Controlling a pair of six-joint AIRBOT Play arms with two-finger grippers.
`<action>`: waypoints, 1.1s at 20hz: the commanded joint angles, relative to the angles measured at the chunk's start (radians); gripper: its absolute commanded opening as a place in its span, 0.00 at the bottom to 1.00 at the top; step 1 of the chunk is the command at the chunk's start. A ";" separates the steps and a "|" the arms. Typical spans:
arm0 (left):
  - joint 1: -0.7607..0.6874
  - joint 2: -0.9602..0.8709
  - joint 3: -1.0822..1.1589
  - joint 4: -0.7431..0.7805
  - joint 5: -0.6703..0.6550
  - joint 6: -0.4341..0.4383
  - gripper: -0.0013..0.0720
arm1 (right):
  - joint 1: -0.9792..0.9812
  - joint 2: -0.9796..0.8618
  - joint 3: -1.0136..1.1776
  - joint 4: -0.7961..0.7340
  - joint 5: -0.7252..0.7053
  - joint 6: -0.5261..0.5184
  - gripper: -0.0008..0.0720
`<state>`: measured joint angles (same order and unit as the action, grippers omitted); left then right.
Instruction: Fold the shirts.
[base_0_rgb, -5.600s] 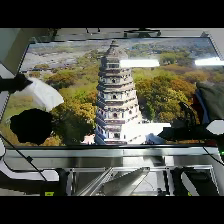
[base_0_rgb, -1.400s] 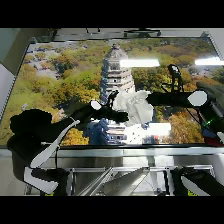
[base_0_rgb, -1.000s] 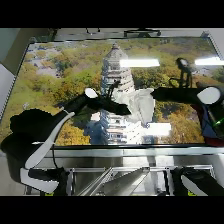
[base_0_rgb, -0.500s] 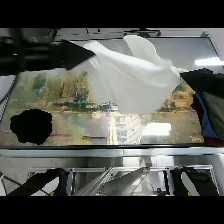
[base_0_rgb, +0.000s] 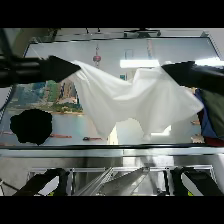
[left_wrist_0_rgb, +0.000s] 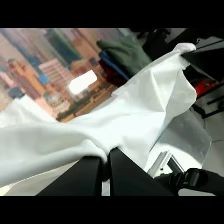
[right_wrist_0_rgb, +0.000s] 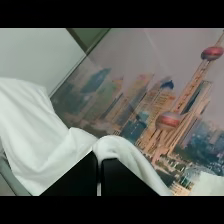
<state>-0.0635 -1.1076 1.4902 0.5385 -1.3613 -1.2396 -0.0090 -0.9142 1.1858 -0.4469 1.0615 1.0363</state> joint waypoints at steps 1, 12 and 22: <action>0.006 -0.131 -0.154 0.025 0.024 0.085 0.05 | 0.077 -0.262 0.001 0.022 -0.078 -0.151 0.03; 0.209 -0.586 0.060 0.261 -0.158 0.013 0.89 | -0.184 -0.586 0.010 0.030 0.191 -0.146 0.48; 0.200 -0.399 -0.462 0.470 -0.046 0.015 0.89 | -0.175 -0.388 -0.504 -0.088 0.193 -0.133 0.55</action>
<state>0.1425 -1.5555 1.1614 0.9192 -1.4803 -1.2266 -0.2333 -1.3361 0.8314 -0.5243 1.3052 0.9112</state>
